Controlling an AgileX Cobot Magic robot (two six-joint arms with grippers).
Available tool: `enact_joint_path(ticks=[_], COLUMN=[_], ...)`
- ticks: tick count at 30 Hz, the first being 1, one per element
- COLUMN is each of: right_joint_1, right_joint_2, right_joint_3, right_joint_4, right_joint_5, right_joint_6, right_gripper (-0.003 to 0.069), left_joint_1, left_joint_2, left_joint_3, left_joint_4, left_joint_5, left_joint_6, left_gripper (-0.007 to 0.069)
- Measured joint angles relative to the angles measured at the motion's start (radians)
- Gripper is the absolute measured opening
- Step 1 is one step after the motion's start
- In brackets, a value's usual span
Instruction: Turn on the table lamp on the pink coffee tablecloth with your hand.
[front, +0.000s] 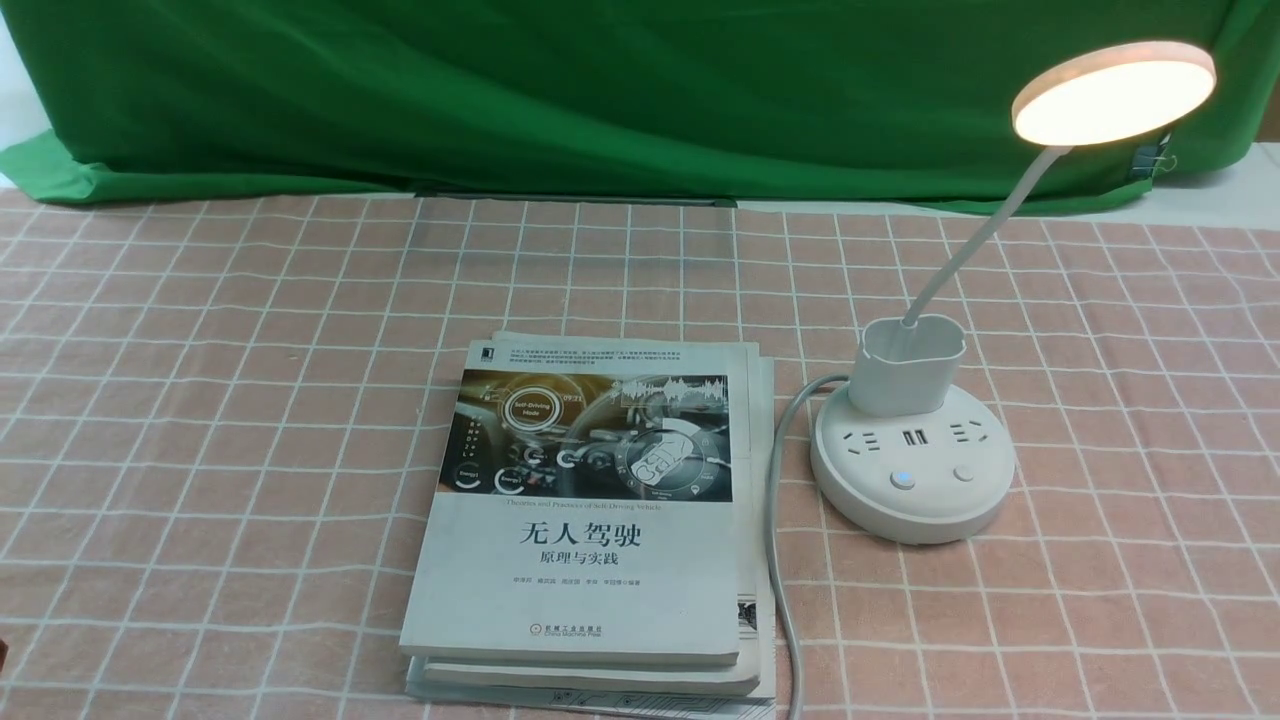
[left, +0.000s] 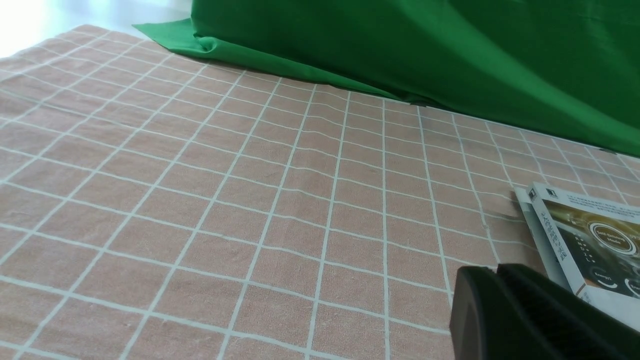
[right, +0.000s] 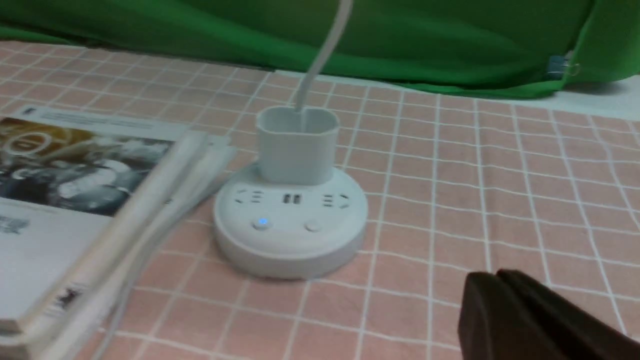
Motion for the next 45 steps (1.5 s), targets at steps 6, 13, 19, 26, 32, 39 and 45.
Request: enact_joint_path(ticks=[6,13,19,26,32,39,45], right_joint_1=[-0.034,-0.053,-0.054,-0.054,-0.054,-0.054,-0.054], right_joint_2=[-0.147,-0.161,-0.161,-0.161,-0.161,-0.161,-0.161], right_joint_3=[0.156,0.16,0.16,0.16,0.16,0.16,0.16], right_joint_4=[-0.013,-0.046,-0.047,-0.047,-0.047,-0.047,-0.047], right_joint_5=[-0.084,-0.072,-0.072,-0.072,-0.072,-0.072,-0.072], right_joint_6=[-0.004,-0.003,-0.003,-0.003,-0.003,-0.003,-0.003], right_gripper=[0.0027,0.0027,0.0029,0.0046,0.0061,0.0085,0.0094], left_joint_1=[0.0,0.0,0.0,0.0,0.0,0.0,0.0], left_joint_2=[0.0,0.0,0.0,0.0,0.0,0.0,0.0], left_joint_3=[0.0,0.0,0.0,0.0,0.0,0.0,0.0], left_joint_4=[0.0,0.0,0.0,0.0,0.0,0.0,0.0], left_joint_5=[0.0,0.0,0.0,0.0,0.0,0.0,0.0], left_joint_6=[0.0,-0.002,-0.002,-0.002,-0.002,-0.002,0.0], left_gripper=[0.0019,0.0019,0.0019,0.0019,0.0019,0.0019,0.0019])
